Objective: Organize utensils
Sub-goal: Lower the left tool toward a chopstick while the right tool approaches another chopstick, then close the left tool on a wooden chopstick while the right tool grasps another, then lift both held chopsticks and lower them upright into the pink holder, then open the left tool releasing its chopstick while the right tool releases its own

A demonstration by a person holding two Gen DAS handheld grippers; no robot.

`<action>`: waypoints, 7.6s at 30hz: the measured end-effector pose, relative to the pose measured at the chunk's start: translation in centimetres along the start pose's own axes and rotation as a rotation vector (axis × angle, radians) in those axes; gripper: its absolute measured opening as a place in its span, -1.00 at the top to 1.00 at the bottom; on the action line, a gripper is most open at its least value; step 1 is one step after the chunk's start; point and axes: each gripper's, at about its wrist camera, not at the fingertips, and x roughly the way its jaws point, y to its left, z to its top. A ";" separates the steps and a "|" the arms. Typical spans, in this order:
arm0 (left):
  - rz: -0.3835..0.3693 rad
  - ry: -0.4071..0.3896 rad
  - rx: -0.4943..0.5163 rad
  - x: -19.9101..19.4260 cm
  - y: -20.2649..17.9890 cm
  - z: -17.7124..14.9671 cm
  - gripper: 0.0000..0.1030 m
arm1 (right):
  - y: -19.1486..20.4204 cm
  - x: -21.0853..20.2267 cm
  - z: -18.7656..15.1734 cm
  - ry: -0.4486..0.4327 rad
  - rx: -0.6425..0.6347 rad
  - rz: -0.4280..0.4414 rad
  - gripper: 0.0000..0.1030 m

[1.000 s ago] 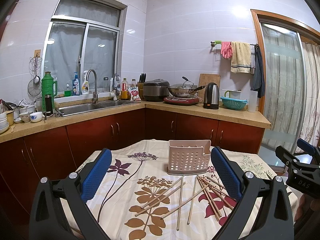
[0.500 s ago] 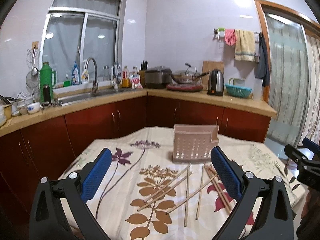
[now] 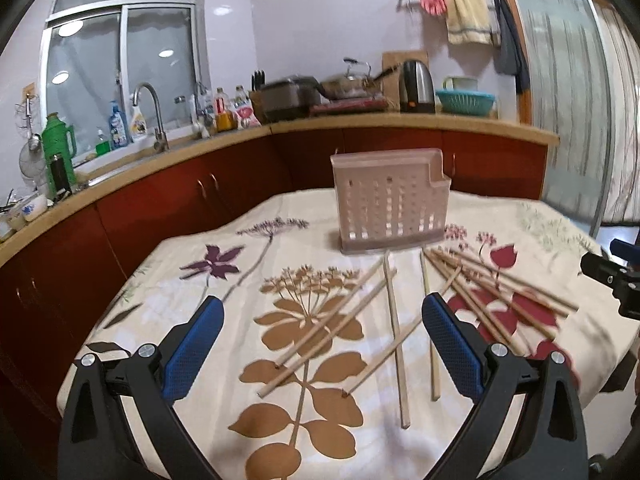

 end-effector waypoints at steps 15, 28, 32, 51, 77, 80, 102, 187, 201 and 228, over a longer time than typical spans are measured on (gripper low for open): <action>-0.036 0.168 0.044 6.3 -1.0 -3.4 -0.87 | 0.6 4.8 -2.6 0.123 -0.046 0.027 -0.60; -0.124 0.283 0.112 9.1 -2.0 -4.5 -0.24 | 0.3 6.2 -2.8 0.149 -0.024 0.039 -0.60; -0.153 0.300 0.129 9.3 -2.3 -4.8 -0.02 | 0.1 6.6 -2.8 0.154 -0.013 0.040 -0.60; -0.271 0.238 0.269 7.2 -4.5 -4.7 0.87 | 0.1 7.4 -3.4 0.174 -0.006 0.044 -0.60; -0.235 0.187 0.215 5.0 -3.5 -3.3 0.87 | -2.2 8.0 -3.4 0.188 -0.015 0.006 0.04; -0.233 0.189 0.213 5.1 -3.5 -3.3 0.87 | -2.3 8.6 -3.6 0.209 -0.023 0.011 0.22; -0.206 0.161 0.193 4.7 -2.9 -3.4 0.87 | -1.5 7.0 -4.5 0.199 -0.058 0.056 0.89; -0.138 -0.306 0.032 -4.9 0.2 7.8 0.87 | 0.3 -5.1 7.7 -0.232 -0.059 0.148 0.89; -0.151 -0.441 -0.009 -2.5 1.3 15.4 0.87 | 0.6 -1.8 16.6 -0.308 -0.086 0.220 0.89; -0.188 -0.248 -0.021 11.4 -0.9 15.4 0.87 | 1.0 11.5 15.9 -0.063 -0.046 0.272 0.89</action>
